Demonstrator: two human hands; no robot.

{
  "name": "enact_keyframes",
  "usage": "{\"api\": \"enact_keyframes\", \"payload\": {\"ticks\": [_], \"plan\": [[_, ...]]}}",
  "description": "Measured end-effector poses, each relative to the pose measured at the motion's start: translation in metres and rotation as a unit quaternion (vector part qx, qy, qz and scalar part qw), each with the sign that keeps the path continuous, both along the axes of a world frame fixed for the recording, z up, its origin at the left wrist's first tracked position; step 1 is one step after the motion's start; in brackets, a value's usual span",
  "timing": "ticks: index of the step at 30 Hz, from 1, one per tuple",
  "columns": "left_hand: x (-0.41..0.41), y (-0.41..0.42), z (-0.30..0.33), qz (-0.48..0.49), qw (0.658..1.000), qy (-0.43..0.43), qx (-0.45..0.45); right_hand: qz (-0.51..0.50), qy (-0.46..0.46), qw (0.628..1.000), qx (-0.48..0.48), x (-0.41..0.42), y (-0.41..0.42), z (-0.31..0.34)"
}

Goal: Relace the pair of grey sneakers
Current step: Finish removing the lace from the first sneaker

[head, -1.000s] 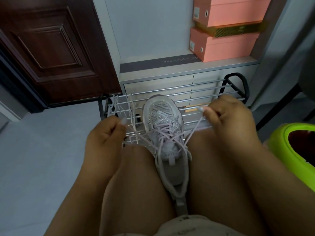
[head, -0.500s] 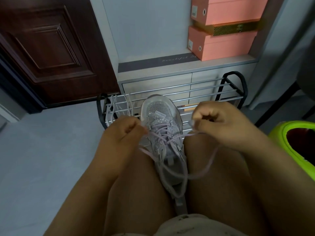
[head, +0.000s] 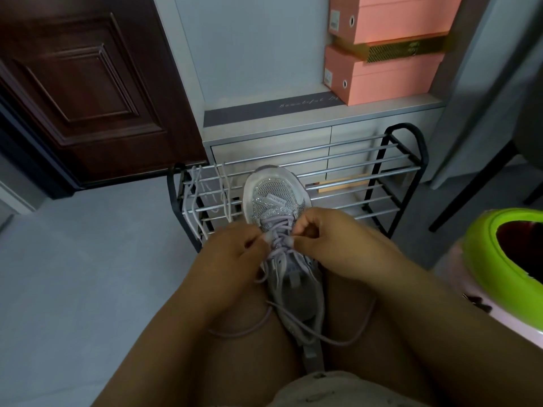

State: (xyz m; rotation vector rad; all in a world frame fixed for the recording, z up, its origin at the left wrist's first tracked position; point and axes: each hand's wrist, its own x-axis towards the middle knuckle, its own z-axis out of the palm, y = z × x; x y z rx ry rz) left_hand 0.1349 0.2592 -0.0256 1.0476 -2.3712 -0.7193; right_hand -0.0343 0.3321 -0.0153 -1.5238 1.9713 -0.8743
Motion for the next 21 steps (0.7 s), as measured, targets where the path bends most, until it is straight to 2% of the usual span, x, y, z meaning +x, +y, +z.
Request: {"api": "enact_keyframes", "payload": {"ticks": [3, 6, 9, 12, 14, 18, 21], "plan": [[-0.006, 0.004, -0.004, 0.067, 0.997, 0.014, 0.044, -0.007, 0.038, 0.999, 0.023, 0.004, 0.0, 0.005], [-0.008, 0.007, -0.006, 0.059, 0.996, 0.032, 0.056, -0.005, 0.032, 0.999, 0.034, 0.005, 0.0, 0.007], [-0.009, 0.01, -0.005, 0.029, 0.996, 0.042, 0.08, -0.023, -0.088, 0.995, 0.051, 0.005, -0.002, 0.006], [-0.009, 0.009, -0.003, 0.014, 0.992, 0.057, 0.112, -0.043, -0.213, 0.974, 0.056, 0.001, -0.005, 0.006], [-0.008, 0.007, 0.0, 0.004, 0.987, 0.07, 0.147, -0.041, -0.243, 0.967, 0.06, -0.001, -0.006, 0.006], [-0.002, 0.004, 0.002, -0.035, 0.979, 0.096, 0.178, 0.001, -0.247, 0.966, 0.077, -0.004, -0.004, 0.005], [-0.001, 0.004, 0.003, -0.072, 0.966, 0.129, 0.21, 0.019, -0.318, 0.945, 0.069, -0.01, -0.003, 0.004]]}}
